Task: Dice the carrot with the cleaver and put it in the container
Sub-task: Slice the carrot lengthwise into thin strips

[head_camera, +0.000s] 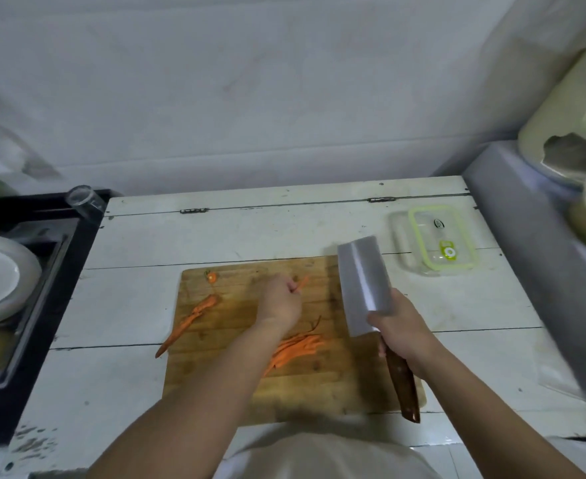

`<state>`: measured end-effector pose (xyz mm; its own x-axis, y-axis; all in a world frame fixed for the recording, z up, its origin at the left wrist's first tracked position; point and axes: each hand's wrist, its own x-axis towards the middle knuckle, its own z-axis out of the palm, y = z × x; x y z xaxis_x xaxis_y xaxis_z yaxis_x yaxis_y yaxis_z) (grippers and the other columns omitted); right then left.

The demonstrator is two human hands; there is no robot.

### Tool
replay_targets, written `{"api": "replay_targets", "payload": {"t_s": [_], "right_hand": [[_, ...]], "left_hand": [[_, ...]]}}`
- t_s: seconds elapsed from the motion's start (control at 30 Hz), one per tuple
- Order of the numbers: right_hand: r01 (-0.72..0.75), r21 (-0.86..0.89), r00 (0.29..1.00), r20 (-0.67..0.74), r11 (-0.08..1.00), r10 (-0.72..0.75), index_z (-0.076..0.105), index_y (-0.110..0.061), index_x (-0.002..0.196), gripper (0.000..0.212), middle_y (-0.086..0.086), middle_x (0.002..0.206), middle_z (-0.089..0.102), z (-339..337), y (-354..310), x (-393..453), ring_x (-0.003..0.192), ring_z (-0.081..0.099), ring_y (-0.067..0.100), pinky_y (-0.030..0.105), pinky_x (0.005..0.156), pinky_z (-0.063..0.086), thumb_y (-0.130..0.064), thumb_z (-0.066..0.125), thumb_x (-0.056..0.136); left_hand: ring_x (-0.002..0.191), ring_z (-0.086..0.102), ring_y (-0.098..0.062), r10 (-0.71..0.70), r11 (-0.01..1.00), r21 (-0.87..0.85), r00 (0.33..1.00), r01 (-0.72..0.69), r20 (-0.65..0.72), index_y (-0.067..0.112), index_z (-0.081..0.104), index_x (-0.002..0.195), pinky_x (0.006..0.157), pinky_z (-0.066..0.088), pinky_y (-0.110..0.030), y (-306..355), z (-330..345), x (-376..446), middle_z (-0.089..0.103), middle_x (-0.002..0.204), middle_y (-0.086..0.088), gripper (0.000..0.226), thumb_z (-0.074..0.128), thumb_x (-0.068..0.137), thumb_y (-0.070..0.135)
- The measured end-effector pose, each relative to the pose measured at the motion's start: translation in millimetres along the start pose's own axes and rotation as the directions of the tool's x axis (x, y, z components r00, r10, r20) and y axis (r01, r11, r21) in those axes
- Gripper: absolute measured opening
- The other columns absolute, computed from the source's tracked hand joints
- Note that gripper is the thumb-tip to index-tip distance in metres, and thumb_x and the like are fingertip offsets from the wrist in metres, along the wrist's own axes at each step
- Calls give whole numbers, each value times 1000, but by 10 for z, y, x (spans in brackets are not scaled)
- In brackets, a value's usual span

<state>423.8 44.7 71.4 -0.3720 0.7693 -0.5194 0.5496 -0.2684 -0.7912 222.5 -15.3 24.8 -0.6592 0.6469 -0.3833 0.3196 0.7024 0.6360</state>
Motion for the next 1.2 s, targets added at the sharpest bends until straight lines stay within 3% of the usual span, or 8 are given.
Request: {"api": "replay_targets", "payload": {"t_s": [0.1,0.23,0.37,0.47,0.8,1.0,1.1,1.2], "right_hand": [[50,-149,999,4,988,-50,32,-24,140,52,19,100,62,6,-26,-48,41,56,26,33,43,49,-5,48,94],[208,-243,978,66,948,-198,10,-54,153,79,9,116,59,101,-141,-122,46,62,23,32,44,51,-4,41,99],[212,-141,977,43,967,-208,65,-34,118,21,1,85,70,205,-316,-144,45,60,18,36,53,54,-39,52,102],[213,-15,976,47,977,-212,71,-26,104,29,4,74,67,260,-430,-183,43,57,18,35,48,49,-52,63,94],[221,116,965,116,968,-235,76,-18,89,9,-1,71,70,313,-481,-200,42,49,19,40,52,47,-27,75,90],[203,66,977,46,977,-207,72,-8,83,19,-12,56,58,198,-483,-154,39,47,18,39,55,45,-23,71,94],[198,50,980,19,979,-199,74,-10,81,19,-3,65,60,96,-467,-127,40,47,19,32,52,47,-25,72,93],[184,56,983,-20,981,-183,72,-5,84,20,-6,55,54,9,-431,-90,38,46,19,27,47,45,-23,73,93]], "left_hand": [[96,64,-18,-140,846,-500,981,187,130,13,69,110,86,54,-35,8,-216,-212,69,103,-1,15,70,95,10],[80,67,-18,-107,603,-723,933,337,345,9,70,103,68,55,-29,123,-440,-560,72,88,-6,14,74,91,4],[74,68,-18,-14,732,-637,940,241,340,16,74,92,69,56,-30,244,-495,-713,73,80,-3,6,79,89,16],[75,68,-15,40,840,-528,958,122,284,19,76,86,73,56,-30,295,-541,-736,75,81,2,10,85,84,23],[64,66,-5,89,890,-450,944,67,318,16,74,85,65,52,-22,258,-640,-765,73,74,4,9,83,85,15],[73,70,-19,-7,626,-737,947,255,321,8,65,89,70,56,-31,62,-735,-631,67,81,-11,8,68,96,3],[76,74,-20,-80,387,-888,969,246,234,7,61,95,73,60,-35,-61,-848,-564,67,82,-8,6,61,100,3],[71,71,-19,-161,285,-940,976,185,144,9,59,94,65,59,-32,-209,-962,-509,61,82,-6,10,57,103,6]]}}
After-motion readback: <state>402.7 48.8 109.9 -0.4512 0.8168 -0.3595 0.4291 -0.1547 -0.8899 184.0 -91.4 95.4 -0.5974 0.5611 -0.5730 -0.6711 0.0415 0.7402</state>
